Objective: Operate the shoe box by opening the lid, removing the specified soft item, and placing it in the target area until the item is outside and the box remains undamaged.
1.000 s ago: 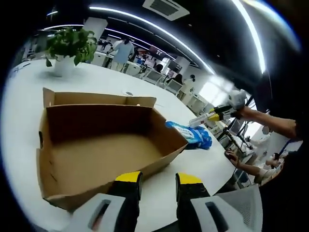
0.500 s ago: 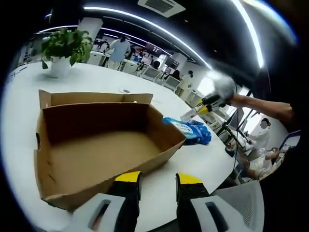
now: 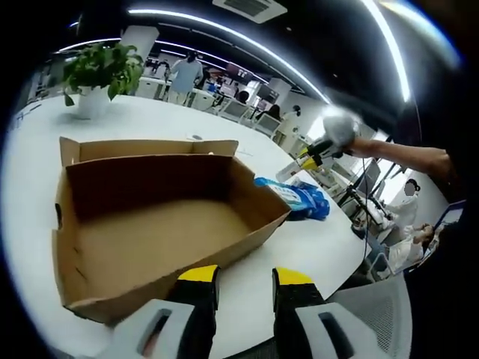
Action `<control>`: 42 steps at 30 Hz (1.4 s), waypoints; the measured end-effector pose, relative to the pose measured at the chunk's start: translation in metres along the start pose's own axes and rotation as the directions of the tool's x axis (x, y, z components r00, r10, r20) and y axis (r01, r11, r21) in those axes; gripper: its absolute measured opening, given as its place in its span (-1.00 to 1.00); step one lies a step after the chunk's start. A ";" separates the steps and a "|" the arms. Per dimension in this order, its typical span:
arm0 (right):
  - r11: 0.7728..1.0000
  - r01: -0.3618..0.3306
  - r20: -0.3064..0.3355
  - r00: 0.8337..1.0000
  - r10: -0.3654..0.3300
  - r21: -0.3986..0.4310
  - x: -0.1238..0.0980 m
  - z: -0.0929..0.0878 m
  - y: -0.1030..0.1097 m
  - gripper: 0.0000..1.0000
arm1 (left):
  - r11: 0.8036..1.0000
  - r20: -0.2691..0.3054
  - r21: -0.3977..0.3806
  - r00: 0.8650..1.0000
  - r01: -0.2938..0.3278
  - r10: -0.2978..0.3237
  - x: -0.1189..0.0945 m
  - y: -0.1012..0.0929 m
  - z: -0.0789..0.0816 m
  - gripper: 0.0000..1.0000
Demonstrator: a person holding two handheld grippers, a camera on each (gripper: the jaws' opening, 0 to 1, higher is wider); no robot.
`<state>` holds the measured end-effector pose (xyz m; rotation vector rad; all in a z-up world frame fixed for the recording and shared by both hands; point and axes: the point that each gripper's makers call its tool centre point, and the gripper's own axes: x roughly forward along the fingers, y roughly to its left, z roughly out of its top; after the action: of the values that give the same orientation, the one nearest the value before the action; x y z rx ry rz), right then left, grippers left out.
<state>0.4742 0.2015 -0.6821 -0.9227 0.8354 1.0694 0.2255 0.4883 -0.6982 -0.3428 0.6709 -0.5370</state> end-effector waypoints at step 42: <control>0.987 -0.122 -0.293 0.952 0.087 -0.103 0.023 -0.041 -0.020 -0.60 | 1.000 0.002 -0.011 1.000 -0.009 0.009 0.000 0.001 -0.001 -0.44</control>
<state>0.4947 0.1681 -0.7143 -1.1655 1.0798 1.1013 0.2256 0.4888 -0.6991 -0.3505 0.6732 -0.5249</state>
